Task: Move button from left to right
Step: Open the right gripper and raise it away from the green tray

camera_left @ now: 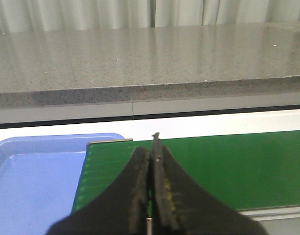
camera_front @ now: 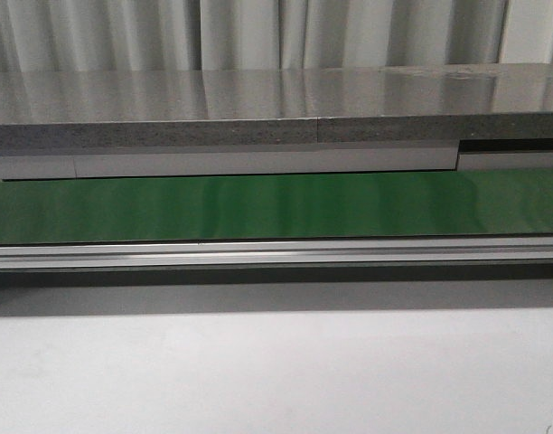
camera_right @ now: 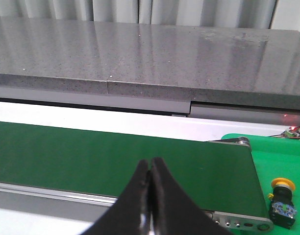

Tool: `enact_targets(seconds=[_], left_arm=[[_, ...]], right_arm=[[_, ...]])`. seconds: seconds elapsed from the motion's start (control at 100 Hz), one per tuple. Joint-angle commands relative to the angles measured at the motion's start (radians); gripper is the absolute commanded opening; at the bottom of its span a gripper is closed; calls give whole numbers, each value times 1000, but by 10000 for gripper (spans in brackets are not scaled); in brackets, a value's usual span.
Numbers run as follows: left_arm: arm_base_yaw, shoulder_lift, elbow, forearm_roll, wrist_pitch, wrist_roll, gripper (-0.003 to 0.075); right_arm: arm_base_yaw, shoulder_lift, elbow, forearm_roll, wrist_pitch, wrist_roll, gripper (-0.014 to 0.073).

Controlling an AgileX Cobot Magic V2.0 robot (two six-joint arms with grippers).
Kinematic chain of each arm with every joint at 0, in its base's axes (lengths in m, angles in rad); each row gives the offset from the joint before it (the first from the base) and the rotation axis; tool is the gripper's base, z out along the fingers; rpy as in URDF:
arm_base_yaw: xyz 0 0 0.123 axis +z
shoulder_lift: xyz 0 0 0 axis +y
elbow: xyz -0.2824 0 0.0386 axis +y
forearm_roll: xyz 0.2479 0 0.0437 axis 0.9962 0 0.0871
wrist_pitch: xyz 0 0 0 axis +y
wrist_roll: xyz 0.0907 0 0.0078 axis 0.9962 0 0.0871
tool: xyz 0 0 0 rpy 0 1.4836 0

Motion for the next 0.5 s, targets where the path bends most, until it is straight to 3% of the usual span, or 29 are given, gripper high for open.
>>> enact_targets(seconds=[0.0, 0.3, 0.49], left_arm=[[-7, 4, -29, -2, -85, 0, -20], [-7, 4, -29, -2, -85, 0, -20], [-7, 4, -29, -2, -85, 0, -20]], right_arm=[[2, 8, -23, 13, -73, -12, -67], [17, -2, 24, 4, -161, 7, -67], [65, -83, 139, -165, -236, 211, -67]])
